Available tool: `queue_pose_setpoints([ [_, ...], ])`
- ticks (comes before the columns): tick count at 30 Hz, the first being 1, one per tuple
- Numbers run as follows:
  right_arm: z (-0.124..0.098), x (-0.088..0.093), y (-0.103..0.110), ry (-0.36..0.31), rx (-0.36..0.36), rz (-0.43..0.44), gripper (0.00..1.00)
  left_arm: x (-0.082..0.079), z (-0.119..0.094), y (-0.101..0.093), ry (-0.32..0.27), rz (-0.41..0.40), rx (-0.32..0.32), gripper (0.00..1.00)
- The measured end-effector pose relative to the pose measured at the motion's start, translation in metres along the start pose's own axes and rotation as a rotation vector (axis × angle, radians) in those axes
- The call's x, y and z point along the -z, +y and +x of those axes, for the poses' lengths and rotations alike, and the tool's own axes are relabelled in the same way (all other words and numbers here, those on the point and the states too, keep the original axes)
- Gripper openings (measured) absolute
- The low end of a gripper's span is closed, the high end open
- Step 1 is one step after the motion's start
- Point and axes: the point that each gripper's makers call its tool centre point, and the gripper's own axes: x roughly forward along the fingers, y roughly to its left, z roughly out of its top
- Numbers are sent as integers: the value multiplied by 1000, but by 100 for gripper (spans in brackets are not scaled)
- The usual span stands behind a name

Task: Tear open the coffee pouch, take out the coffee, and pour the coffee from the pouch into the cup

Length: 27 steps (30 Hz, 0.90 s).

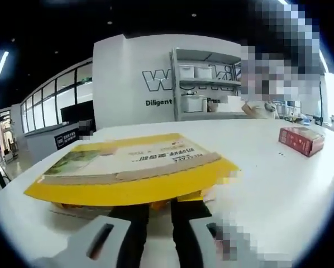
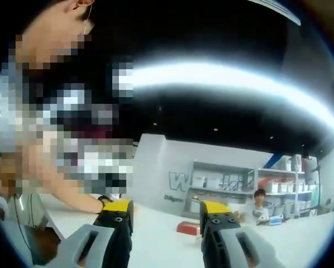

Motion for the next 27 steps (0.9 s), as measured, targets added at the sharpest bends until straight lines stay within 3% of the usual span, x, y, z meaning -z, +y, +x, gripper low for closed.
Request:
queue_pose_setpoints([
  [6,-2,-7,-1,-10,3,-9,48,0,0,0,7,-19,8,4],
  [14,0,-9,2,-20,-7,-6,48,3,2,-4,26,-55,37,4],
  [18,1,-10,3,-28,-11,0,48,3,-8,-7,18,-56,50,3],
  [22,3,-10,4,-25,-13,7,48,-1,-14,-6,-12,-58,74,3],
  [27,6,-13,10,-32,-23,5,47,-15,-38,-11,-94,-144,188,3],
])
